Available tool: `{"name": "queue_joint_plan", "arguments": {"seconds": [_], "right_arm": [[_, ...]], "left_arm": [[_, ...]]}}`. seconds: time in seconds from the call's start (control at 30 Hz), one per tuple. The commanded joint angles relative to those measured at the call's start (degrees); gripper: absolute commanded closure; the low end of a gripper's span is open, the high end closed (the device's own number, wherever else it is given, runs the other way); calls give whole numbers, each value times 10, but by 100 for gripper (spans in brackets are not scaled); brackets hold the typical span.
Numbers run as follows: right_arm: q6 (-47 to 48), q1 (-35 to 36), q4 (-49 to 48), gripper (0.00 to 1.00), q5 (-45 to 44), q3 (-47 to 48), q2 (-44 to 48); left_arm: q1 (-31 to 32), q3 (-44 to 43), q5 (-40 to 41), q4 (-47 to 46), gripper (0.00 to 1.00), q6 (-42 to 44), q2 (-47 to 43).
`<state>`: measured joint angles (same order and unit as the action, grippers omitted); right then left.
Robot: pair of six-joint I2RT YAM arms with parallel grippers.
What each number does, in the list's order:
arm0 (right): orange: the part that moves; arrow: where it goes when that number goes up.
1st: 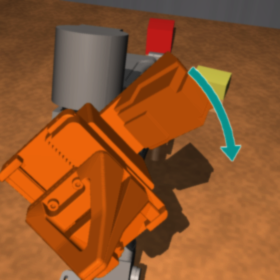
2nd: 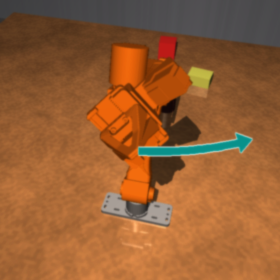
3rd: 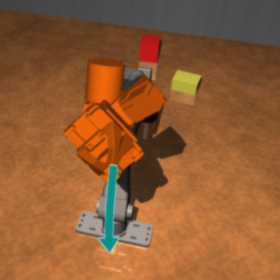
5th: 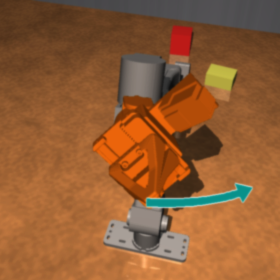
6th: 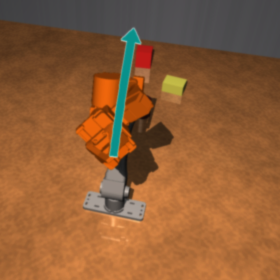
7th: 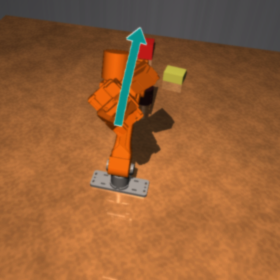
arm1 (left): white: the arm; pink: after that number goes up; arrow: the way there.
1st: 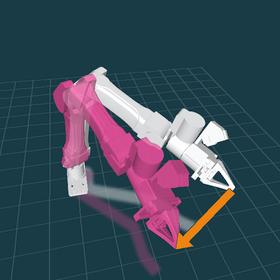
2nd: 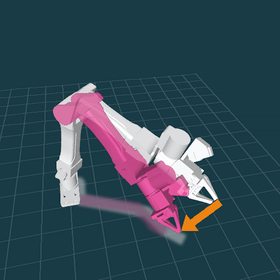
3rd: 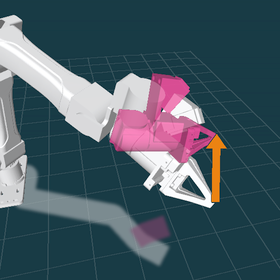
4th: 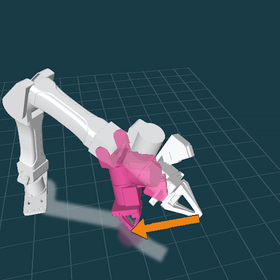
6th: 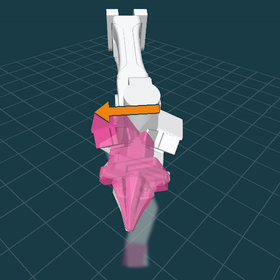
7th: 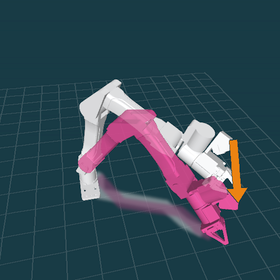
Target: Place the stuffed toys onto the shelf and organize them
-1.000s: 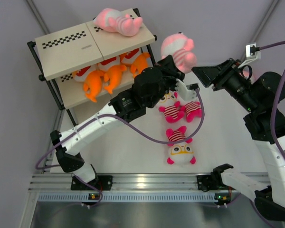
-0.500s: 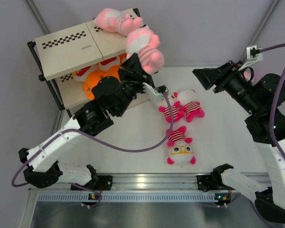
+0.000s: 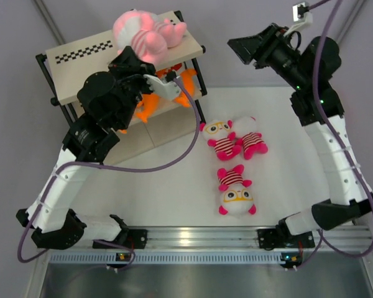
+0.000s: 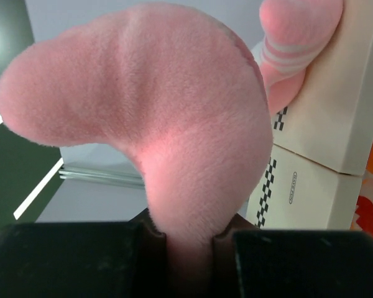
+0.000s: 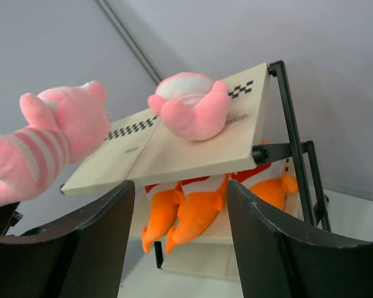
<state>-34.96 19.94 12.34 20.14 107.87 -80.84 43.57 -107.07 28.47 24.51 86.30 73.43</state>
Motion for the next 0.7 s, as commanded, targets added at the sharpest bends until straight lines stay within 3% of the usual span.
{"name": "queue_joint_plan", "arguments": {"seconds": [0.0, 0.37, 0.67], "right_arm": [[-12, -4, -31, 39, -1, 46, -61], [13, -4, -43, 38, -20, 4, -54], [33, -8, -28, 36, -20, -21, -42]], "left_arm": [[-87, -38, -67, 61, 100, -33, 33], [-255, -61, -194, 113, 100, 4, 75], [-290, -81, -316, 116, 100, 76, 113]]}}
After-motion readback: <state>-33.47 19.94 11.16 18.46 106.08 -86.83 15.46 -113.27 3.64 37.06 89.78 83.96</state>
